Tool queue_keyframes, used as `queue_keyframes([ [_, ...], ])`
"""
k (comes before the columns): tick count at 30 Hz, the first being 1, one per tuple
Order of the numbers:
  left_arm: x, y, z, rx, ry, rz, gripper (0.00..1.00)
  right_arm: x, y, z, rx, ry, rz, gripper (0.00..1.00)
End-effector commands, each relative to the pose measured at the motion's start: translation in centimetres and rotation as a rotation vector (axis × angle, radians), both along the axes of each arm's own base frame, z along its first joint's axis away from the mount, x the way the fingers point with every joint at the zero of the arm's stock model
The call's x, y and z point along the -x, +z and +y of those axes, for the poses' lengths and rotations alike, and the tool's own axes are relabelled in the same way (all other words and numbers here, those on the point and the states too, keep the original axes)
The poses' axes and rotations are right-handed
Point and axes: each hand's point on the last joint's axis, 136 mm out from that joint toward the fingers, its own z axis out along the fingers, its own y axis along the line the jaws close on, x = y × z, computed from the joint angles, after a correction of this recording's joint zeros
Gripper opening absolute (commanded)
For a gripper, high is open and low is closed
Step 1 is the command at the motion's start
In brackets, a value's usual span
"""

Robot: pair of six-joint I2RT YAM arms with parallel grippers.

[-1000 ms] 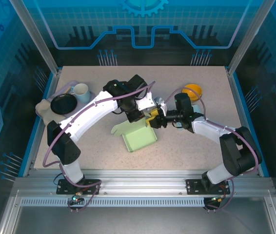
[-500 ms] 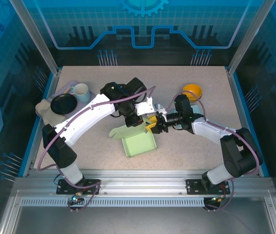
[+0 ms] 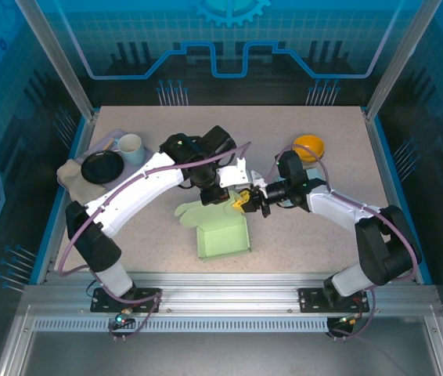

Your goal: Fold the paper box

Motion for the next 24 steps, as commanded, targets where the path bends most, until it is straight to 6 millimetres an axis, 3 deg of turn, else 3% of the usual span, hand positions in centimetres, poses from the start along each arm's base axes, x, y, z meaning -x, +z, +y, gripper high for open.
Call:
queue_keyframes([
  [1,-2.8,2.1,-1.4,0.074,0.059,-0.144,0.09,0.5,0.5,0.5,-0.007,0.037,-0.039,0.0],
  [3,-3.9,2.6,-0.7,0.073,0.122,-0.181,0.15,-0.1,0.5,0.4,-0.004,0.017,-0.058,0.0],
  [7,-6.1,5.2,1.4,0.137,0.305,-0.248,0.45,-1.4,0.3,0.1,0.008,-0.042,-0.121,0.0],
  [9,-7.5,6.5,3.1,0.187,0.435,-0.27,0.53,-2.3,0.2,0.0,0.023,-0.086,-0.156,0.0],
  [11,-9.3,7.9,5.6,0.231,0.603,-0.302,0.61,-3.0,0.1,-0.1,0.04,-0.116,-0.186,0.0],
  [14,-11.9,8.8,12.1,0.225,0.977,-0.33,0.7,-4.2,0.1,-0.4,0.066,-0.171,-0.226,0.0],
  [16,-12.1,8.4,15.2,0.26,1.186,-0.226,0.73,-4.7,0.2,-0.5,0.071,-0.197,-0.256,0.0],
  [19,-12.0,7.0,17.4,0.368,1.388,-0.02,0.75,-5.3,0.3,-0.6,0.081,-0.223,-0.285,0.0],
  [21,-11.9,6.0,18.0,0.409,1.484,0.084,0.77,-5.3,0.3,-0.5,0.085,-0.224,-0.291,0.0],
  [24,-11.8,4.9,17.3,0.449,1.534,0.213,0.79,-5.2,0.2,-0.4,0.092,-0.213,-0.29,0.0],
])
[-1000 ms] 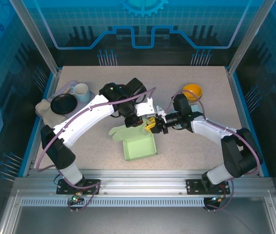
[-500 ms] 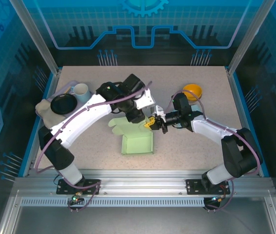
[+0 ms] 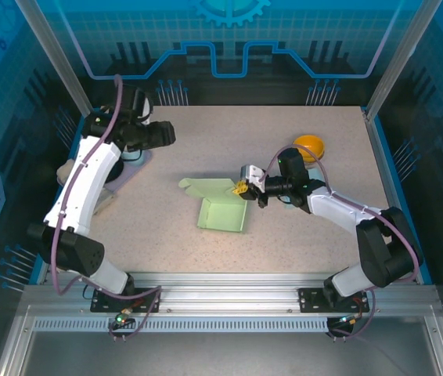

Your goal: Fold the paper box

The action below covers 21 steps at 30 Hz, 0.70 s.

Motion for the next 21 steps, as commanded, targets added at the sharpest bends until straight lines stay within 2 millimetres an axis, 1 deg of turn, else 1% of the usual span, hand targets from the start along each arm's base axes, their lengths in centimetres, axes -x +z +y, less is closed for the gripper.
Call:
queue_keyframes([
  [1,1.1,-2.3,-2.6,0.227,0.081,0.157,0.8,0.1,0.7,0.2,0.001,0.005,-0.046,0.0],
  [6,0.7,-4.5,-4.0,0.317,0.104,0.242,0.82,0.3,0.2,0.4,0.013,0.009,-0.045,0.0],
  [9,1.0,-6.1,-4.8,0.348,0.105,0.297,0.82,0.3,0.0,0.4,0.018,0.011,-0.04,0.0],
  [13,1.6,-8.1,-5.6,0.37,0.112,0.329,0.82,0.2,-0.1,0.5,0.019,0.009,-0.043,0.0],
  [16,2.2,-9.8,-7.3,0.395,0.095,0.372,0.82,0.2,-0.1,0.5,0.017,0.01,-0.045,0.0],
  [21,2.2,-13.0,-9.7,0.382,0.042,0.441,0.82,0.1,-0.3,0.9,0.015,0.016,-0.04,0.0],
])
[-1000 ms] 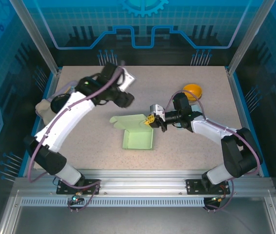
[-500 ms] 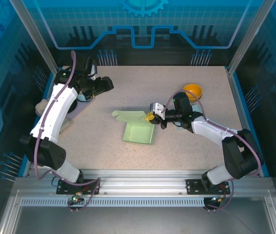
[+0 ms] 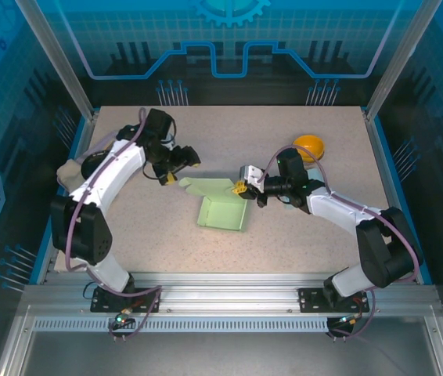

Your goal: Fold the paper box

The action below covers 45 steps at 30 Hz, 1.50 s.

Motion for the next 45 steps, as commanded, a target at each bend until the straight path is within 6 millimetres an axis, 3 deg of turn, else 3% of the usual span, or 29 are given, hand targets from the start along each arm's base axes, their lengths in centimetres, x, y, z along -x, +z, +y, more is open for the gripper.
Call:
queue_keyframes([
  [1,-0.3,-1.9,-2.2,0.055,-0.027,0.035,0.82,0.4,-0.2,0.8,0.0,0.029,-0.012,0.0],
  [11,0.1,-3.4,-4.3,0.028,-0.074,0.051,0.81,0.2,-1.2,0.6,0.017,0.015,-0.004,0.0],
  [19,-1.0,-2.3,0.4,-0.071,-0.226,-0.007,0.83,1.4,-1.8,0.2,0.028,0.061,0.016,0.0],
  [25,-1.2,-4.1,2.5,-0.026,-0.189,0.022,0.84,1.6,-1.8,0.3,0.017,0.084,0.032,0.0],
  [35,-0.8,-5.2,-2.2,0.285,-0.098,0.069,0.84,1.6,-2.1,0.2,0.019,0.087,0.049,0.0],
  [45,1.1,-5.2,-5.7,0.345,-0.093,0.126,0.84,0.8,-3.8,0.3,0.028,0.046,0.037,0.0],
])
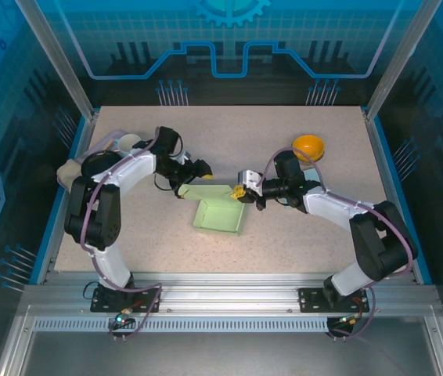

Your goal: Fold the paper box

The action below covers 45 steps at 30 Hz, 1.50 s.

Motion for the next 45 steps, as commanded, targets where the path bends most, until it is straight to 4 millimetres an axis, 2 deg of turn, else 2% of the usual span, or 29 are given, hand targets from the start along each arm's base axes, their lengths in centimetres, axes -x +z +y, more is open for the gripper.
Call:
queue_keyframes([
  [1,0.7,1.4,-1.7,0.066,0.009,0.014,0.84,0.1,-2.3,-0.2,0.035,-0.028,0.026,0.0],
  [6,0.5,2.9,-2.1,0.07,0.045,0.001,0.84,-0.4,-3.5,0.5,0.072,-0.052,-0.015,0.0],
  [13,0.7,3.9,-1.9,0.042,0.094,-0.002,0.85,-1.1,-5.8,2.0,0.186,-0.096,-0.07,0.0],
  [18,0.8,3.5,2.2,-0.161,0.085,-0.034,0.86,-2.0,-4.5,1.7,0.155,-0.148,-0.124,0.0],
  [21,0.3,3.3,5.4,-0.203,0.122,-0.032,0.86,-1.8,-3.7,1.5,0.149,-0.149,-0.148,0.0],
  [24,0.1,3.2,7.1,-0.199,0.155,-0.019,0.86,-1.8,-3.3,1.3,0.148,-0.152,-0.164,0.0],
  [26,0.1,3.2,7.1,-0.19,0.157,-0.014,0.86,-1.9,-3.0,1.2,0.144,-0.159,-0.174,0.0],
  [31,-0.3,3.1,5.7,-0.088,0.177,-0.003,0.88,-2.1,-1.4,1.4,0.094,-0.178,-0.194,0.0],
  [35,-0.8,3.8,4.9,-0.072,0.17,-0.026,0.88,-2.2,-0.3,1.7,0.067,-0.178,-0.207,0.0],
  [40,-1.3,4.4,5.2,-0.102,0.156,-0.038,0.89,-2.1,0.0,1.8,0.065,-0.172,-0.205,0.0],
  [45,-0.8,4.9,3.0,-0.033,0.164,-0.03,0.89,-2.4,-0.3,1.9,0.065,-0.187,-0.198,0.0],
])
